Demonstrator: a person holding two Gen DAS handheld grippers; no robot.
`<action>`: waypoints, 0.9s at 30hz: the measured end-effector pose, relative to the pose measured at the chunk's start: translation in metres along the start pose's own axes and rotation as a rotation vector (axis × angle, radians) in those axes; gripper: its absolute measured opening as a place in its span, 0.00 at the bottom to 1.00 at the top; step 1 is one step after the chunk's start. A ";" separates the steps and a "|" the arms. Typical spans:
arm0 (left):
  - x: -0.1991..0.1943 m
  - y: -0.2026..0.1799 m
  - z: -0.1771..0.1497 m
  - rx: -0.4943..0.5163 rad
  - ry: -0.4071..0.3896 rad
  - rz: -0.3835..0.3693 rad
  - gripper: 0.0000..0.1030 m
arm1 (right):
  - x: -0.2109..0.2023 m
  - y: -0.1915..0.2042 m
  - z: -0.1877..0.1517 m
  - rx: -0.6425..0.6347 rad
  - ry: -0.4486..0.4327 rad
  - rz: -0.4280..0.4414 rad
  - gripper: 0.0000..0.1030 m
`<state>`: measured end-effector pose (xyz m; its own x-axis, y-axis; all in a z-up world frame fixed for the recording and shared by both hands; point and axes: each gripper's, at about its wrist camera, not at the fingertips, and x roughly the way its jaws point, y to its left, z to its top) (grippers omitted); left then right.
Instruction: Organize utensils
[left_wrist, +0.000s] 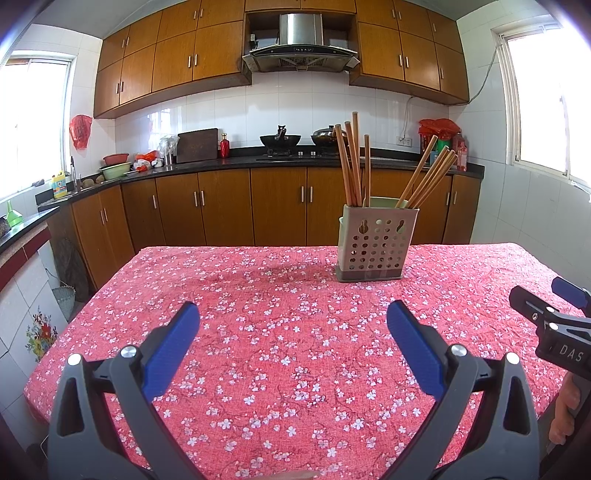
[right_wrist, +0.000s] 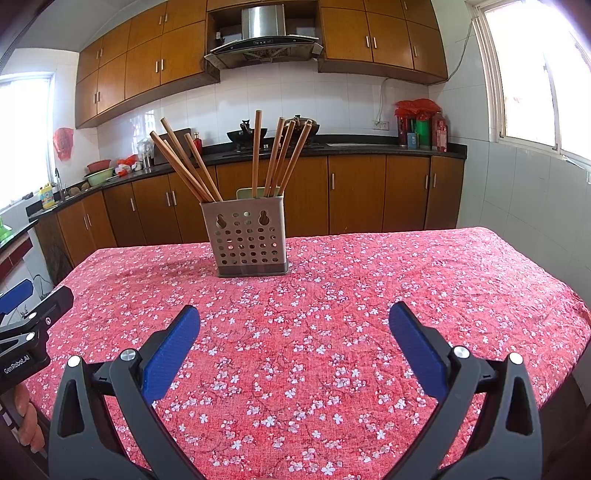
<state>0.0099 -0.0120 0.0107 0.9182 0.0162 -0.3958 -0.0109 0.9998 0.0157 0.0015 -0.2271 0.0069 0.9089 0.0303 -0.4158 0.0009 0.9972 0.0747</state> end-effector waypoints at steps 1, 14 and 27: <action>0.000 0.000 0.000 0.000 0.000 0.000 0.96 | 0.000 0.000 0.000 0.000 0.000 0.000 0.98; 0.000 -0.001 0.000 0.000 0.001 0.000 0.96 | 0.000 0.000 0.000 0.002 0.000 -0.001 0.98; 0.001 -0.001 -0.001 -0.002 0.004 0.000 0.96 | 0.001 0.001 0.000 0.005 0.001 -0.001 0.98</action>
<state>0.0101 -0.0125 0.0094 0.9165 0.0163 -0.3996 -0.0117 0.9998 0.0139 0.0022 -0.2259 0.0071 0.9085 0.0291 -0.4169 0.0040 0.9969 0.0783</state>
